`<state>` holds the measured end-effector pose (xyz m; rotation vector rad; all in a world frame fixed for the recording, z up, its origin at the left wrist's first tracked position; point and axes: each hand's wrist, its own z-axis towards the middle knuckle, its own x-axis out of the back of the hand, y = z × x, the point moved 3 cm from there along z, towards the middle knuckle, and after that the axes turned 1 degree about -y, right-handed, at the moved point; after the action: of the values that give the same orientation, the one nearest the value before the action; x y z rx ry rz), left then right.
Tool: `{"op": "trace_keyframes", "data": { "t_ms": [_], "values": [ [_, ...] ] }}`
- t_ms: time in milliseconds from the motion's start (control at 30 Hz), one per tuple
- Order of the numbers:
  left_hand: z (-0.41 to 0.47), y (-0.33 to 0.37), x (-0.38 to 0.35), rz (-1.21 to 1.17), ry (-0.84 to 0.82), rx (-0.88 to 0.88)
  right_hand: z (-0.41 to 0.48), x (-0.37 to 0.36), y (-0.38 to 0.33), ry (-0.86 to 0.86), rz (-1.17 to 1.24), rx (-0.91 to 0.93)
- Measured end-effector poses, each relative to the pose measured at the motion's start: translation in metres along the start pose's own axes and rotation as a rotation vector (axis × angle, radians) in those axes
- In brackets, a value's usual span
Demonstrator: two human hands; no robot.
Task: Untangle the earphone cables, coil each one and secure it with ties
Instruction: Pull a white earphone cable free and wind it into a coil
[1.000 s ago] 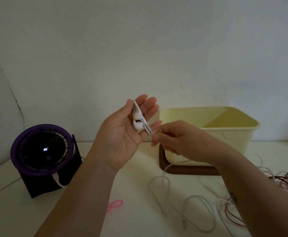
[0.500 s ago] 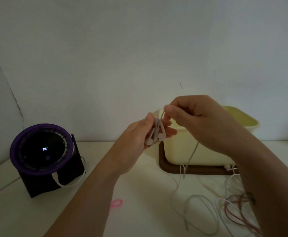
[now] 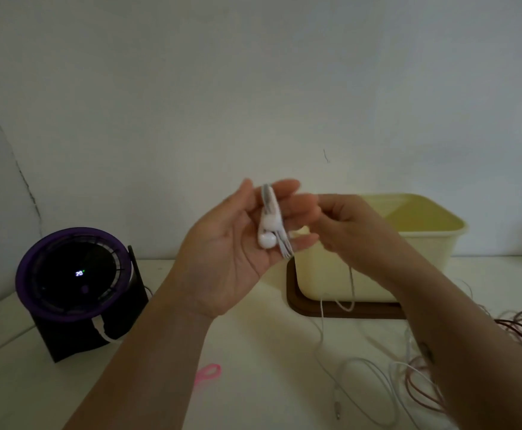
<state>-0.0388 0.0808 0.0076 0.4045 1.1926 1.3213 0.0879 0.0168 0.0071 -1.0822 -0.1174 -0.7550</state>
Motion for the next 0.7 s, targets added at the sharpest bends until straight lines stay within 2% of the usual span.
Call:
{"op": "trace_keyframes", "data": {
  "t_ms": [100, 167, 233, 400, 533, 700],
  "values": [
    [0.001, 0.009, 0.01, -0.096, 0.157, -0.096, -0.003, -0.018, -0.003, -0.199, -0.159, 0.009],
    [0.003, 0.009, 0.019, 0.003, 0.234, -0.12, -0.008, -0.025, -0.007, -0.335, -0.246, 0.001],
    [0.004, 0.007, 0.027, 0.129, 0.287, -0.102, -0.012, -0.026, -0.012, -0.389, -0.306, 0.001],
    [0.004, -0.005, 0.034, 0.44, 0.279, -0.018, -0.012, -0.012, -0.028, -0.249, -0.3, 0.101],
    [0.002, -0.013, 0.032, 0.816, 0.238, 0.015, -0.014, 0.005, -0.041, -0.101, -0.205, 0.134],
    [0.0, -0.019, 0.02, 0.85, 0.111, 0.084, -0.01, 0.015, -0.037, 0.036, -0.203, 0.136]
  ]
}}
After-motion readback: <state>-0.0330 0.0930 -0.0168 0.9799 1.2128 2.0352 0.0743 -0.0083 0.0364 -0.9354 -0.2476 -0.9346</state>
